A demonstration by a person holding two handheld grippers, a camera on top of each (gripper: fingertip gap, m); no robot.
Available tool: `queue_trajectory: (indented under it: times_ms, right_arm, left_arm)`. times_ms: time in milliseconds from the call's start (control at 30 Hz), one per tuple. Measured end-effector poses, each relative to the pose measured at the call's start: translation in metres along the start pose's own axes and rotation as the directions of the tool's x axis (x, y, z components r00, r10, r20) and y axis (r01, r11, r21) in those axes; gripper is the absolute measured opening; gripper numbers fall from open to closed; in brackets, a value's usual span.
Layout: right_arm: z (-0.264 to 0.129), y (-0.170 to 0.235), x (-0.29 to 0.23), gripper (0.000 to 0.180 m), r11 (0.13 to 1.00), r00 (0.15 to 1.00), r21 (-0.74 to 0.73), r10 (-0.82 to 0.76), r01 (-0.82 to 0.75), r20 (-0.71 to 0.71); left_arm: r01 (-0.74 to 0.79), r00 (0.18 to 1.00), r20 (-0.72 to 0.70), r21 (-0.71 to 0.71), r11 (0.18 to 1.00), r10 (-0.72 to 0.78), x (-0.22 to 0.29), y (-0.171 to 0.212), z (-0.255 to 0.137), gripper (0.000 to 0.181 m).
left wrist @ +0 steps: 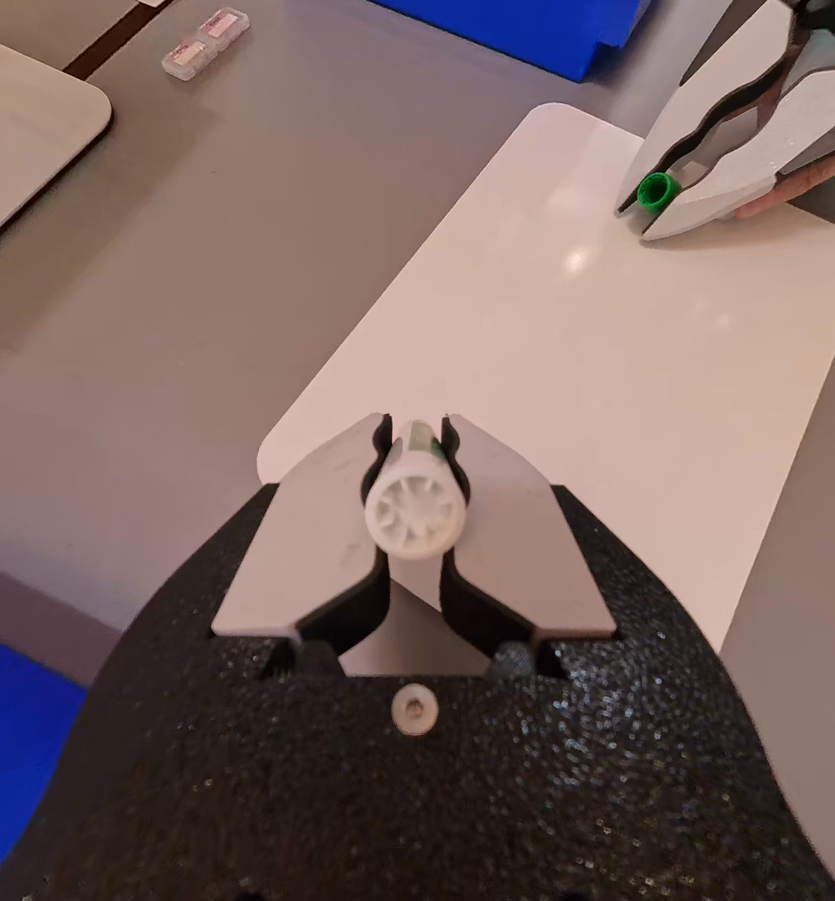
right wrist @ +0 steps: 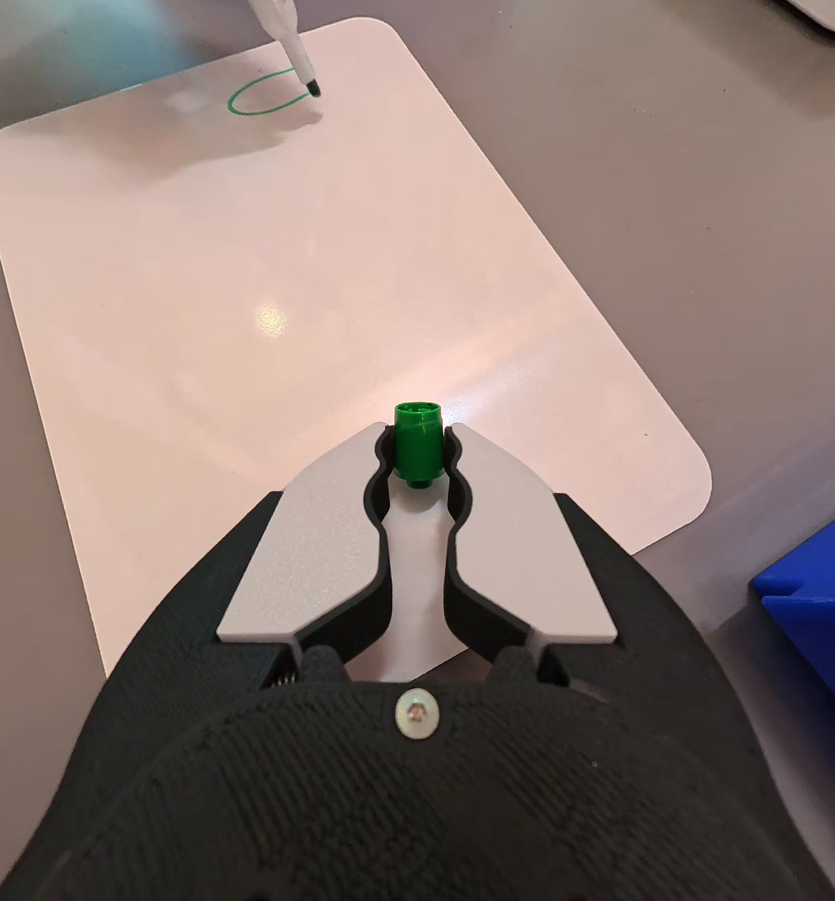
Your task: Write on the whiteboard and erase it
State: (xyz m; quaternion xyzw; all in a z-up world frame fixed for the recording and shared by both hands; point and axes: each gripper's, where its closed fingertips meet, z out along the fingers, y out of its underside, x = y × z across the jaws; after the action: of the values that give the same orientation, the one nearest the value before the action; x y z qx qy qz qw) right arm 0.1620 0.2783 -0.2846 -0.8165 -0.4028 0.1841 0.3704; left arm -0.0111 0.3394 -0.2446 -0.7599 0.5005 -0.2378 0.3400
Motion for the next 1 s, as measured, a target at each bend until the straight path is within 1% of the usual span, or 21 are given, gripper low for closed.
queue_trajectory:
  times_ms: [167,567,1000]
  right_arm:
    - [0.0,0.0,0.0,0.02,1.0,1.0,0.0,-0.001,0.001,0.001]
    - [0.0,0.0,0.0,0.02,1.0,1.0,0.0,0.0,0.0,0.002]
    - [0.0,0.0,0.0,0.02,1.0,1.0,0.0,0.0,0.0,0.002]
  left_arm:
    - [-0.025,1.0,0.007,-0.031,0.999,0.026,-0.001,0.002,0.005,0.019]
    - [-0.043,0.999,0.01,-0.058,0.997,0.044,0.0,0.004,0.007,0.019]
    - [-0.102,0.993,-0.064,-0.073,0.992,0.098,0.047,0.011,0.0,0.019]
